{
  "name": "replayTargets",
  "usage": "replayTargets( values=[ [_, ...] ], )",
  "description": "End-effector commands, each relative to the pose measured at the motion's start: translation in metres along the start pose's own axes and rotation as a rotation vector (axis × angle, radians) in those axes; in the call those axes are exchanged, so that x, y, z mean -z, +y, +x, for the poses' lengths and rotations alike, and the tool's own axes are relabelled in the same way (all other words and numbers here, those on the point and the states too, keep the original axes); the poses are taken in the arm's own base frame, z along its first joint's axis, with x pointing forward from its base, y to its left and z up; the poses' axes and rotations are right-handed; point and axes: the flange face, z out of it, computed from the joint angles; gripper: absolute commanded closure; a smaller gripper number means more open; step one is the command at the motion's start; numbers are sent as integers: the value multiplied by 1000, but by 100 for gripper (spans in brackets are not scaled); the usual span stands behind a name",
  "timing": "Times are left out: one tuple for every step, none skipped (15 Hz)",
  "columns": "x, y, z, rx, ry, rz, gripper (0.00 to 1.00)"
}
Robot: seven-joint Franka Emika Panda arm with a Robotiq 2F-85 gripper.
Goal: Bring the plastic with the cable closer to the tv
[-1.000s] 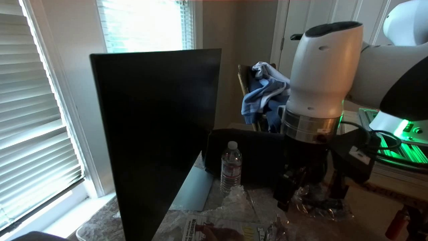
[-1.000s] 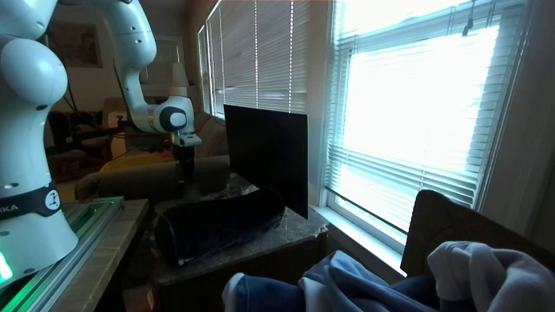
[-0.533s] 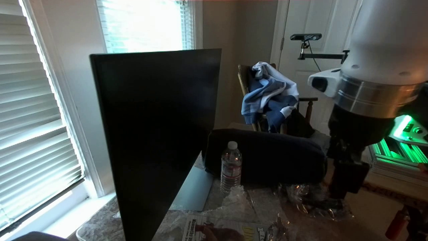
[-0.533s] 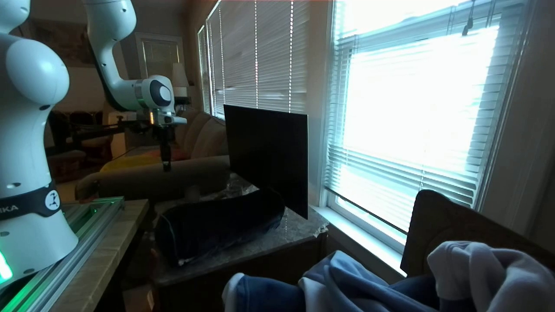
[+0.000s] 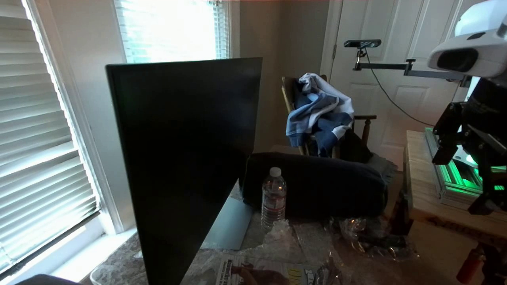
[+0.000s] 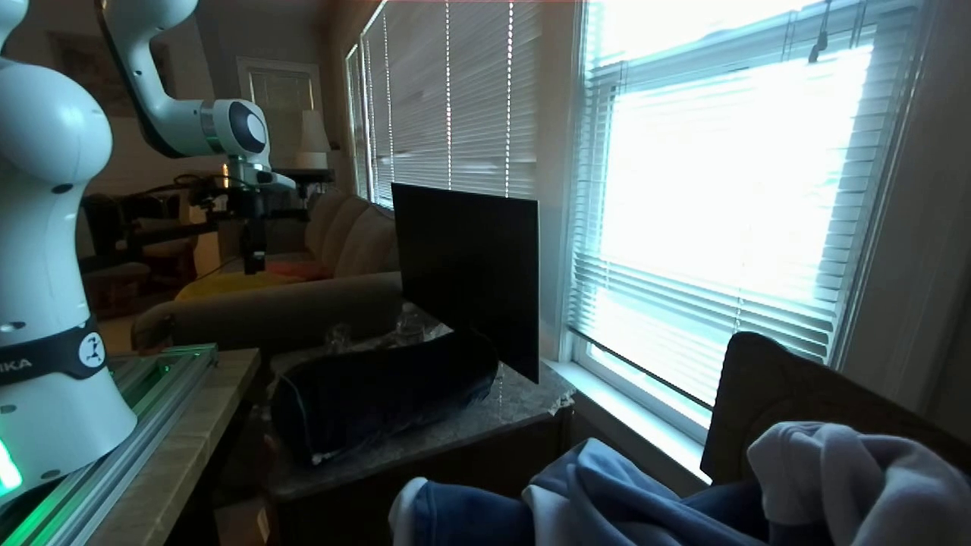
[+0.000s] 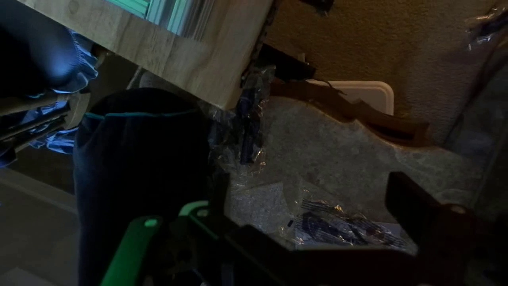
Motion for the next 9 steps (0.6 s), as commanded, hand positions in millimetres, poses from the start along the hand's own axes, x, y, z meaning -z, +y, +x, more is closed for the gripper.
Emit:
replayTargets(
  values=[
    [2, 2, 0, 4, 1, 1, 0],
    [3, 4, 0, 6, 2, 2, 0],
    [2, 6, 0, 7, 1, 1, 0],
    [2, 6, 0, 8, 0, -1, 0],
    [1, 7, 0, 9, -1, -1, 0],
    [1, 7, 0, 9, -1, -1, 0],
    [1, 6, 0, 10, -1, -1, 0],
    [1, 6, 0, 10, -1, -1, 0],
    [1, 6, 0, 10, -1, -1, 0]
  ],
)
